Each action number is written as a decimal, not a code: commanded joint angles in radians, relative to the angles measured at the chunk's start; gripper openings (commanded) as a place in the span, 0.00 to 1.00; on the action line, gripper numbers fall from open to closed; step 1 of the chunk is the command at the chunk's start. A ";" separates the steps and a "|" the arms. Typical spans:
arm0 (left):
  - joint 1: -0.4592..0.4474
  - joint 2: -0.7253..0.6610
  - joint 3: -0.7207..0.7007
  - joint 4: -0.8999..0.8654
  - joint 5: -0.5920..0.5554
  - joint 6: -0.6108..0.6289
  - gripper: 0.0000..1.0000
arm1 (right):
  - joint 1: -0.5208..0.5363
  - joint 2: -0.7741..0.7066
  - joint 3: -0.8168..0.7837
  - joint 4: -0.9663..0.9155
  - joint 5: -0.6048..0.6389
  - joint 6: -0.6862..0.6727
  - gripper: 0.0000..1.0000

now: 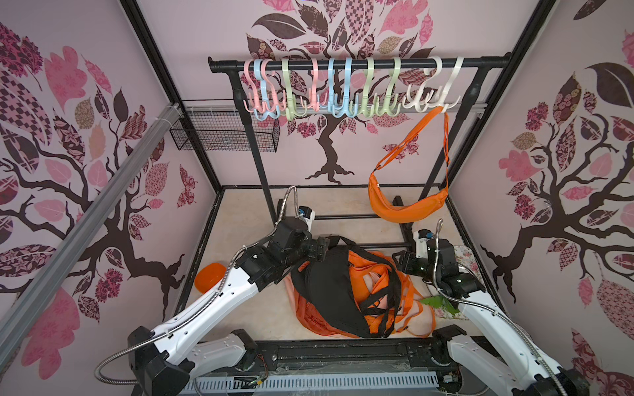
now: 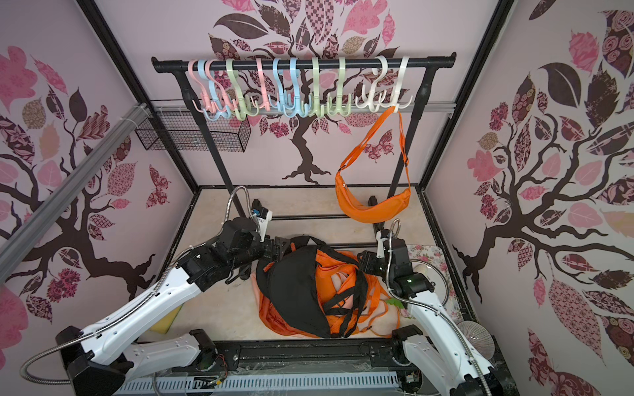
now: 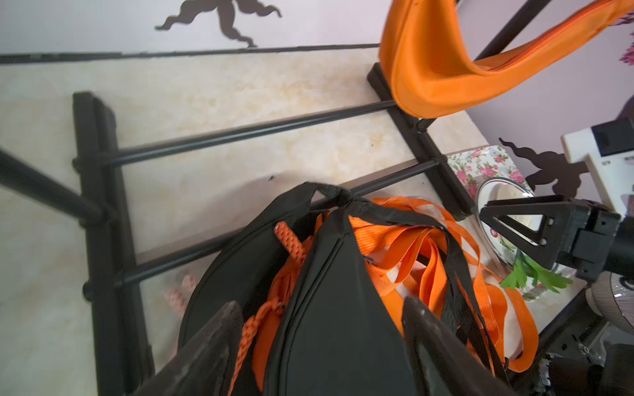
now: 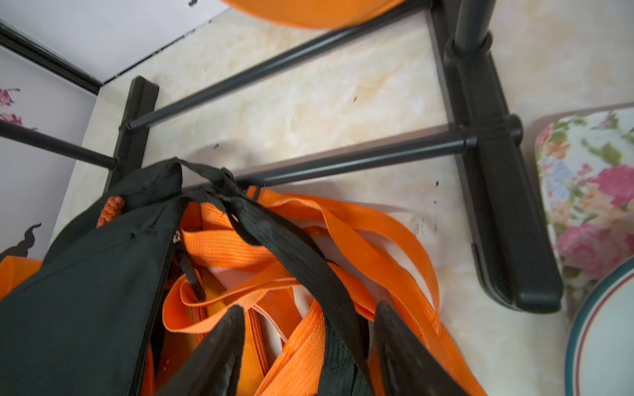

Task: Hang the bag on a hook
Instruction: Pick up the bag from the bag.

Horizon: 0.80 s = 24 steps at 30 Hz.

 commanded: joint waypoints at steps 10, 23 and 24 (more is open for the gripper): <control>0.013 -0.053 -0.168 -0.139 0.023 -0.177 0.76 | 0.075 0.044 -0.065 -0.024 -0.016 0.050 0.60; 0.014 0.020 -0.169 -0.116 0.102 -0.199 0.65 | 0.079 0.078 -0.103 -0.001 -0.020 0.062 0.47; 0.013 0.019 -0.174 -0.108 0.108 -0.200 0.62 | 0.079 0.084 -0.105 0.002 -0.024 0.061 0.45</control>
